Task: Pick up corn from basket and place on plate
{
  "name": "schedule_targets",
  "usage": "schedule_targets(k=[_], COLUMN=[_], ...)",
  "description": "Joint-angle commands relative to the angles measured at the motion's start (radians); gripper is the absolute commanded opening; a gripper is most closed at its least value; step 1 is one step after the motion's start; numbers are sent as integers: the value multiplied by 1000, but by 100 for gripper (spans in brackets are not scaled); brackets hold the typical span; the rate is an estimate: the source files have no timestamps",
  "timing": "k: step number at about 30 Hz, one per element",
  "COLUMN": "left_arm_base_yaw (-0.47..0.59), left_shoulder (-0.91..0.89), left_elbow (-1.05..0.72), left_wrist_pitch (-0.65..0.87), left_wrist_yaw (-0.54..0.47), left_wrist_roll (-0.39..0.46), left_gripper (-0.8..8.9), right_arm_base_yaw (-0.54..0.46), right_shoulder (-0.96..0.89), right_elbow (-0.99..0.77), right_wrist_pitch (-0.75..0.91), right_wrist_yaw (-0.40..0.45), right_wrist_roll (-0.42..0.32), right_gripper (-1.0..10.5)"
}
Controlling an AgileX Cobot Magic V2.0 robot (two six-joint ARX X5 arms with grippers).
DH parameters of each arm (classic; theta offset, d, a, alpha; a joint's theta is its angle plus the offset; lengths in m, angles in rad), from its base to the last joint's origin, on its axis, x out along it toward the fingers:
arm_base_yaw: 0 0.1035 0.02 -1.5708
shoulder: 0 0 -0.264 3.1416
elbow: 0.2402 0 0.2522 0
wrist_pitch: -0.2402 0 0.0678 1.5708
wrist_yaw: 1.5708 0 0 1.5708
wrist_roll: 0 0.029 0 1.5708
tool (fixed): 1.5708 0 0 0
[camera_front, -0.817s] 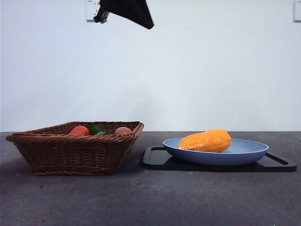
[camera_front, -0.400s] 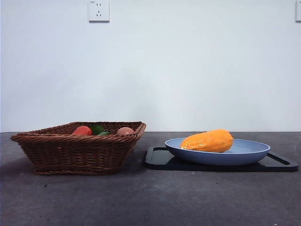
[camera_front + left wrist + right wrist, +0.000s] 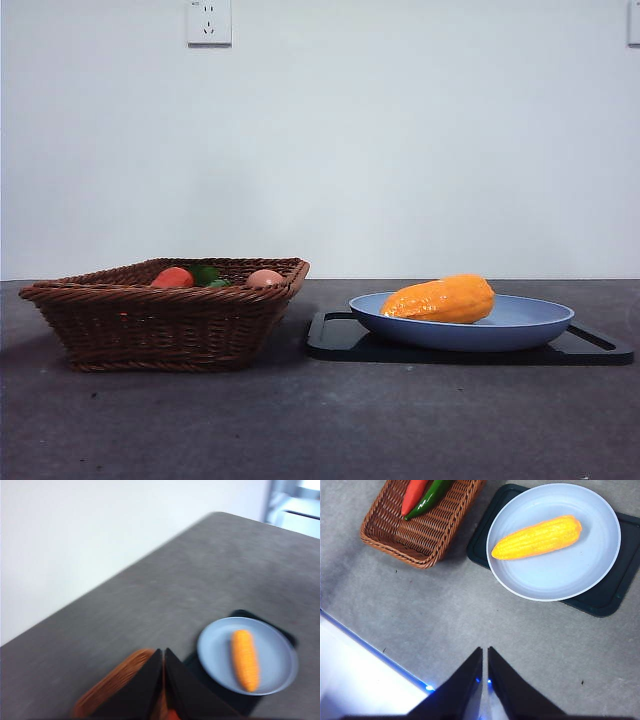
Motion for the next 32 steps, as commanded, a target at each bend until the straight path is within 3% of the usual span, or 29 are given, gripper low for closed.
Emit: schedule_targets(k=[1, 11, 20, 23, 32], left_arm_base_yaw=[80, 298, 319, 319, 319], left_shoulder=[-138, -568, -861, -943, -1107], left_elbow=[-138, -660, -1091, -1186, -1344], left_wrist_pitch=[79, 368, 541, 551, 544], left_wrist_yaw=[2, 0, -30, -37, -194], left_wrist_roll=[-8, -23, -114, -119, -172], left_gripper=[8, 8, 8, 8, 8], right_arm_base_yaw=[2, 2, 2, 2, 2], right_shoulder=[8, 8, 8, 8, 8], right_elbow=[16, 16, 16, 16, 16], right_wrist_pitch=[7, 7, 7, 7, 7], right_wrist_yaw=[0, 0, 0, 0, 0], right_wrist_roll=[10, 10, 10, 10, 10], right_gripper=[2, 2, 2, 2, 2])
